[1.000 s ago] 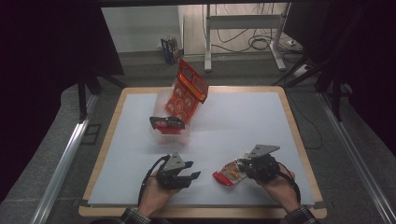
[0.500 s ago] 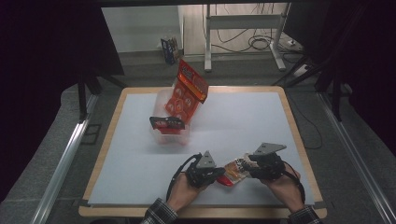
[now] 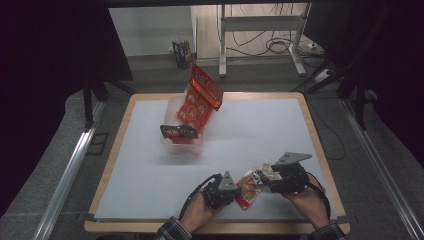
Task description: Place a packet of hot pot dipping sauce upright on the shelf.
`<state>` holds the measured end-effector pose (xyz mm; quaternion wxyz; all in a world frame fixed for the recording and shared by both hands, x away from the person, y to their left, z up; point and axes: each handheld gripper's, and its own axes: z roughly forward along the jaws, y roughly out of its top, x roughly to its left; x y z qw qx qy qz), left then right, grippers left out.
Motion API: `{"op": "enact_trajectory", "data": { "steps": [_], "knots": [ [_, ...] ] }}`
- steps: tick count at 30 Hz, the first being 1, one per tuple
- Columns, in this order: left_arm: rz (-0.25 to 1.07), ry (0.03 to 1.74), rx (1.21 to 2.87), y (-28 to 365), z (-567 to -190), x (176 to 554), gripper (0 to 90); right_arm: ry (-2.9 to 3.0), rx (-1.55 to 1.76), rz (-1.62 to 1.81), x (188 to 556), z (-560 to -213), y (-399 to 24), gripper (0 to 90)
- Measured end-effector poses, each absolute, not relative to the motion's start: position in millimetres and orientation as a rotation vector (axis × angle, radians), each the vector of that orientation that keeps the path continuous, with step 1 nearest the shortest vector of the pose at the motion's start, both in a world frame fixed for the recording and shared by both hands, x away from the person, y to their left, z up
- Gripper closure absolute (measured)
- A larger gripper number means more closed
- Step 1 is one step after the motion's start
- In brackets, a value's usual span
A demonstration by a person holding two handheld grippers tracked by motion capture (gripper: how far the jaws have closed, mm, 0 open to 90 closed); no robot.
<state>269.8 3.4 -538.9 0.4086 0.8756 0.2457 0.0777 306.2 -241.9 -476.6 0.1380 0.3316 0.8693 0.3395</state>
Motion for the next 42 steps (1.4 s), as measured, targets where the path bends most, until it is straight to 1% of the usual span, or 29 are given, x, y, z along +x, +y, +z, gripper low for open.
{"op": "enact_trajectory", "data": {
  "steps": [1,2,3,4,6,9,13,16,19,20,23,24,26,28,29,31,33,37,42],
  "knots": [
    [0.205,0.6,2.23,5.2,-538.6,270.4,90.0,2.516,0.963,0.989,305.6,-476.6,-242.6,34.9],
    [0.202,0.617,2.205,3.5,-539.8,268.8,90.0,2.517,0.967,0.995,305.1,-476.9,-243.2,33.6],
    [0.219,0.597,2.235,4.5,-538.8,269.2,90.0,2.52,0.977,0.993,304.6,-477.3,-244.3,31.9],
    [0.216,0.612,2.216,2.9,-539.4,268.2,90.0,2.528,0.989,0.998,304.5,-477.9,-245.1,30.9],
    [0.23,0.591,2.246,3.7,-538.3,268.4,90.0,2.543,1.004,0.998,304.8,-480.3,-246.8,28.9],
    [0.23,0.589,2.248,4.2,-538.4,268.5,90.0,2.566,1.053,0.982,306.7,-485.7,-249.2,25.0],
    [0.229,0.586,2.249,4.5,-538.5,268.7,90.0,2.589,1.101,0.986,311.9,-492.1,-252.2,23.4],
    [0.218,0.603,2.226,3.6,-539.5,268.0,90.0,2.628,1.136,1.008,315.5,-498.4,-251.3,24.6],
    [0.22,0.596,2.235,4.1,-539.1,268.5,90.0,2.682,1.17,1.044,318.2,-502.5,-247.4,31.7],
    [0.218,0.601,2.228,3.7,-539.4,268.1,90.0,2.689,1.193,1.05,319.2,-502.8,-245.7,32.4],
    [0.223,0.588,2.244,4.3,-538.8,268.6,90.0,2.67,1.218,1.088,321.6,-500.0,-246.0,39.8],
    [0.223,0.586,2.246,4.4,-538.7,268.8,90.0,2.666,1.239,1.134,322.6,-498.8,-247.3,42.6],
    [0.224,0.582,2.252,4.6,-538.4,269.0,90.0,2.68,1.275,1.231,325.4,-498.7,-248.4,51.3],
    [0.226,0.581,2.252,4.5,-538.4,268.9,90.0,2.706,1.269,1.222,326.3,-501.8,-242.0,53.3],
    [0.227,0.581,2.253,4.5,-538.4,268.8,90.0,2.699,1.216,1.132,325.1,-501.6,-236.3,59.8],
    [0.227,0.581,2.252,4.6,-538.4,268.8,90.0,2.678,1.177,1.128,324.3,-498.6,-233.3,68.3],
    [0.218,0.599,2.223,3.4,-539.6,267.9,90.0,2.667,1.177,1.154,323.8,-494.2,-232.1,73.7],
    [0.243,0.585,2.234,3.8,-539.4,266.7,90.0,2.653,1.181,1.208,320.9,-486.4,-230.2,80.1],
    [0.237,0.587,2.231,4.1,-539.6,266.4,90.0,2.669,1.184,1.26,318.4,-477.0,-228.5,81.8]
  ]
}}
